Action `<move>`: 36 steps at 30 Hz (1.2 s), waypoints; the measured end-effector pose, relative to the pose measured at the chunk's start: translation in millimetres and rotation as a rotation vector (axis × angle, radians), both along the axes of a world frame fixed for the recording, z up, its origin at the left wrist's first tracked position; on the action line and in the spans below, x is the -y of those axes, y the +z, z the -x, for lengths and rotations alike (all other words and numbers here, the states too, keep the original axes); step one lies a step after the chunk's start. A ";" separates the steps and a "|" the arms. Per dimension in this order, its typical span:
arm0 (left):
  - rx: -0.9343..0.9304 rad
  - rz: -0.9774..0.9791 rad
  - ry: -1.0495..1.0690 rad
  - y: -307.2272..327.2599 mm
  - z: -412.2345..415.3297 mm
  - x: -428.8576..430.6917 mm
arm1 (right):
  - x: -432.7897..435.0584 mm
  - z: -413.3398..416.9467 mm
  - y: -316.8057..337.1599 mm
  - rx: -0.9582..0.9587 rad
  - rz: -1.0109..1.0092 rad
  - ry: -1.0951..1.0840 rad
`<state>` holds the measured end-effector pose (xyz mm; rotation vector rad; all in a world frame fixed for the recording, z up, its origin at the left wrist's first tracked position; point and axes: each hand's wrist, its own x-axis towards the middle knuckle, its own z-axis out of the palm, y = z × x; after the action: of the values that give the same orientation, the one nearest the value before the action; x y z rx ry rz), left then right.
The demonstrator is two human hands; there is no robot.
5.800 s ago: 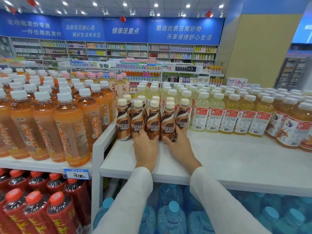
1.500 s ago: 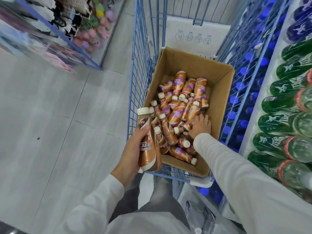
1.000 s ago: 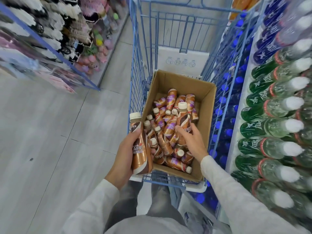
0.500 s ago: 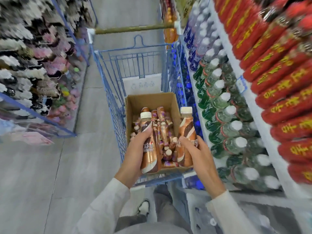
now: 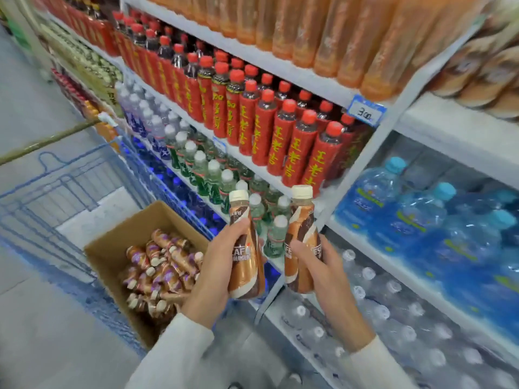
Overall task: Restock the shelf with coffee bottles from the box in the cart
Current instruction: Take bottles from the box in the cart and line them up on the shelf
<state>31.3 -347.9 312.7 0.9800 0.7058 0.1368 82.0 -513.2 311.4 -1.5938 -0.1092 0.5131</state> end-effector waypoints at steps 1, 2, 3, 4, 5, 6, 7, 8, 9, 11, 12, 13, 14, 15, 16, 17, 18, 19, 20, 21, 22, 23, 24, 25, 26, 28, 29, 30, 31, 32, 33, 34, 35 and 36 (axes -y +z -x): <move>0.011 -0.021 -0.048 5.3 -8.3 11.9 | 13.8 -0.8 5.5 0.006 -0.005 -0.037; 0.022 -0.040 -0.095 11.3 -16.6 24.7 | 29.0 -2.7 8.2 0.010 0.000 -0.068; 0.032 -0.053 -0.141 16.2 -25.7 38.0 | 45.0 -4.4 12.7 0.014 0.009 -0.098; 0.042 -0.058 -0.183 21.2 -34.6 52.4 | 61.7 -6.0 17.5 0.029 0.013 -0.130; 0.055 -0.059 -0.222 25.1 -43.8 67.2 | 78.1 -8.5 22.5 0.045 0.014 -0.168; 0.066 -0.060 -0.259 29.9 -52.7 83.5 | 95.6 -10.9 27.4 0.056 0.007 -0.206; 0.077 -0.063 -0.293 34.3 -61.9 100.2 | 112.1 -13.2 33.6 0.064 -0.003 -0.248; 0.091 -0.061 -0.322 39.5 -71.0 117.7 | 128.4 -16.3 38.6 0.071 -0.015 -0.291; 0.106 -0.059 -0.353 44.4 -79.9 136.0 | 145.1 -18.6 44.9 0.077 -0.033 -0.331; 0.139 -0.055 -0.412 54.9 -97.0 173.0 | 180.9 -25.1 54.3 0.081 -0.065 -0.406; 0.156 -0.050 -0.436 60.5 -104.7 191.0 | 198.5 -28.2 59.3 0.088 -0.070 -0.431; 0.176 -0.046 -0.459 65.7 -112.3 208.5 | 215.2 -31.4 64.9 0.095 -0.067 -0.453; 0.196 -0.042 -0.482 70.3 -119.5 224.8 | 231.5 -34.8 69.7 0.115 -0.066 -0.473; 0.215 -0.042 -0.505 74.8 -126.6 240.7 | 246.5 -38.8 74.6 0.128 -0.074 -0.501; 0.230 -0.044 -0.522 79.5 -133.0 256.0 | 262.0 -43.0 78.3 0.140 -0.085 -0.526; 0.246 -0.047 -0.534 83.7 -139.1 269.5 | 275.6 -47.1 82.4 0.147 -0.101 -0.547; 0.264 -0.048 -0.543 87.9 -145.3 282.4 | 289.4 -50.9 85.1 0.155 -0.115 -0.561; 0.279 -0.055 -0.553 92.4 -151.5 295.6 | 302.3 -54.3 89.5 0.167 -0.127 -0.571; 0.293 -0.065 -0.566 96.9 -156.8 306.0 | 313.2 -57.6 92.5 0.180 -0.133 -0.582; 0.311 -0.076 -0.580 101.4 -162.3 315.4 | 322.5 -60.8 96.4 0.191 -0.139 -0.598; 0.327 -0.077 -0.589 106.8 -168.0 325.5 | 332.8 -64.5 99.8 0.203 -0.144 -0.614; 0.345 -0.080 -0.595 112.1 -174.2 334.6 | 342.1 -68.7 103.3 0.215 -0.144 -0.629; 0.364 -0.091 -0.604 118.5 -180.4 342.9 | 350.5 -73.1 107.8 0.229 -0.133 -0.639; 0.383 -0.116 -0.615 124.2 -187.2 350.4 | 357.9 -78.3 111.9 0.244 -0.112 -0.648; 0.404 -0.147 -0.626 130.9 -193.5 357.6 | 365.3 -84.0 115.4 0.257 -0.085 -0.657; 0.475 -0.210 -0.628 143.5 -207.9 369.2 | 376.7 -96.7 125.0 0.281 -0.043 -0.679; 0.517 -0.243 -0.624 148.4 -215.8 374.7 | 381.4 -104.9 129.3 0.294 -0.034 -0.692; 0.556 -0.287 -0.621 152.3 -223.8 379.4 | 385.5 -113.6 133.0 0.307 -0.023 -0.706; 0.592 -0.343 -0.623 155.4 -233.1 383.7 | 388.2 -122.8 137.2 0.317 -0.013 -0.722; 0.622 -0.386 -0.623 158.3 -240.0 387.6 | 390.3 -132.0 139.5 0.327 0.004 -0.744; 0.654 -0.416 -0.628 160.8 -249.1 391.7 | 392.6 -141.6 142.1 0.342 0.023 -0.771; 0.679 -0.441 -0.634 163.2 -256.3 395.5 | 394.7 -150.5 144.1 0.355 0.048 -0.789; 0.700 -0.473 -0.637 164.0 -262.1 398.7 | 396.6 -158.3 145.0 0.367 0.073 -0.799; 0.720 -0.506 -0.646 165.9 -267.5 402.1 | 398.3 -165.8 146.5 0.385 0.093 -0.808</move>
<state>298.8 -750.1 478.6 1.4809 -0.3408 0.0889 247.8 -911.5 457.9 -1.6532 0.2688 -0.4207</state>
